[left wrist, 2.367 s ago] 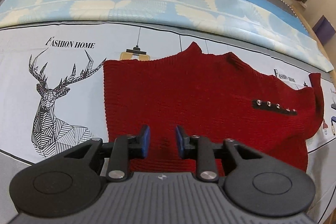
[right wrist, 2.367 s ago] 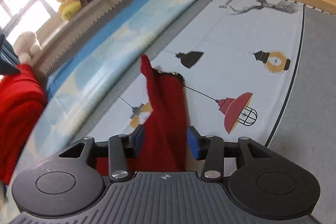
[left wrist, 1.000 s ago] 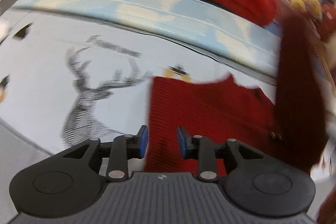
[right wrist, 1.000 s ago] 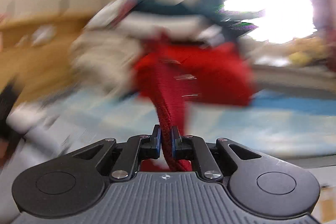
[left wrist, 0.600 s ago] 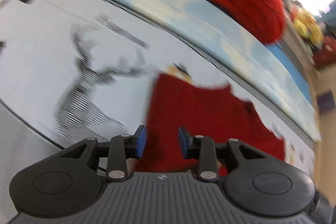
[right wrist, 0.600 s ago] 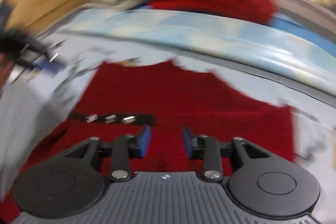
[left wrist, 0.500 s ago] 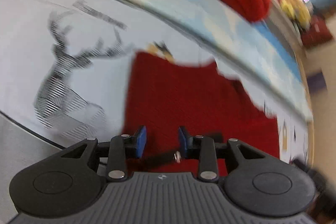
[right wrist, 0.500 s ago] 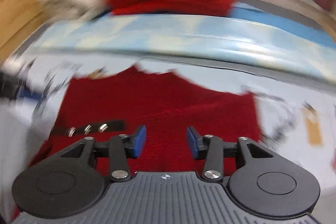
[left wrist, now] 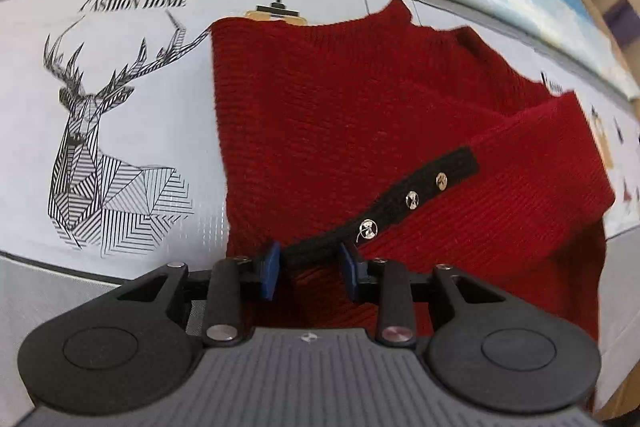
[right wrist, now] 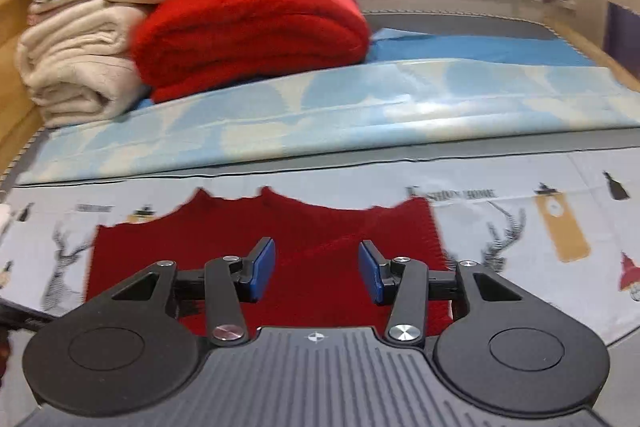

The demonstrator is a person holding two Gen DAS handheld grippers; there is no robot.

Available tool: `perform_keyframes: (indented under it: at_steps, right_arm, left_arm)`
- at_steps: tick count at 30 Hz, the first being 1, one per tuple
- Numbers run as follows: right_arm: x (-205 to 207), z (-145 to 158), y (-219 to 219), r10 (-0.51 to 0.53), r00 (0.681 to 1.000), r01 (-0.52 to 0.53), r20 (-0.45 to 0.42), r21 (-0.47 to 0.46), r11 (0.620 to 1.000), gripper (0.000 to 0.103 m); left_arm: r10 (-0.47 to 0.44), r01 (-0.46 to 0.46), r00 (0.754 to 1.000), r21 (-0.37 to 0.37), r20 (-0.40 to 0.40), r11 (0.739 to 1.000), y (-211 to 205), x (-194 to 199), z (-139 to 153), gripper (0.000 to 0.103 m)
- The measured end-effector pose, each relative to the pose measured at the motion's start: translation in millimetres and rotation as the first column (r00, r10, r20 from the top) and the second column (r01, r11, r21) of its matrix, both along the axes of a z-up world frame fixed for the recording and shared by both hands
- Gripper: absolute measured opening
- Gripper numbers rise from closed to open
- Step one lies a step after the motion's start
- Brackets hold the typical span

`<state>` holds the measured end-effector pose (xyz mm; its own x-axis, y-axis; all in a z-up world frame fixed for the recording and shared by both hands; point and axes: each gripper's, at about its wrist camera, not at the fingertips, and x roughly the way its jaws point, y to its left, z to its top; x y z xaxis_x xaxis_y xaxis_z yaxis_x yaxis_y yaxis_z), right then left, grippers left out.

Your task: Fold small clothes

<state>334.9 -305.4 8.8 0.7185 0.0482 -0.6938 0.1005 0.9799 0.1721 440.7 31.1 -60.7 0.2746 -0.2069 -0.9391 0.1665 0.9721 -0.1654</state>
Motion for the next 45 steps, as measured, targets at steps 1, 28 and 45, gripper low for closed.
perform_keyframes:
  at_steps: [1, 28, 45]
  right_arm:
    - [2, -2, -5, -0.020, 1.000, 0.020, -0.013, 0.016, 1.000, 0.048]
    - [20, -90, -48, -0.254, 0.935, 0.295, -0.246, 0.148, 0.944, 0.043]
    - [-31, -50, -40, -0.207, 0.976, 0.210, -0.067, 0.038, 0.977, 0.039]
  left_arm:
    - [-0.015, 0.015, 1.000, 0.012, 0.005, 1.000, -3, 0, -1, 0.036]
    - [-0.050, 0.056, 0.987, -0.031, 0.154, 0.998, -20, 1, 11, 0.014]
    - [-0.054, 0.042, 0.912, 0.037, 0.406, 0.998, -49, -56, 55, 0.068]
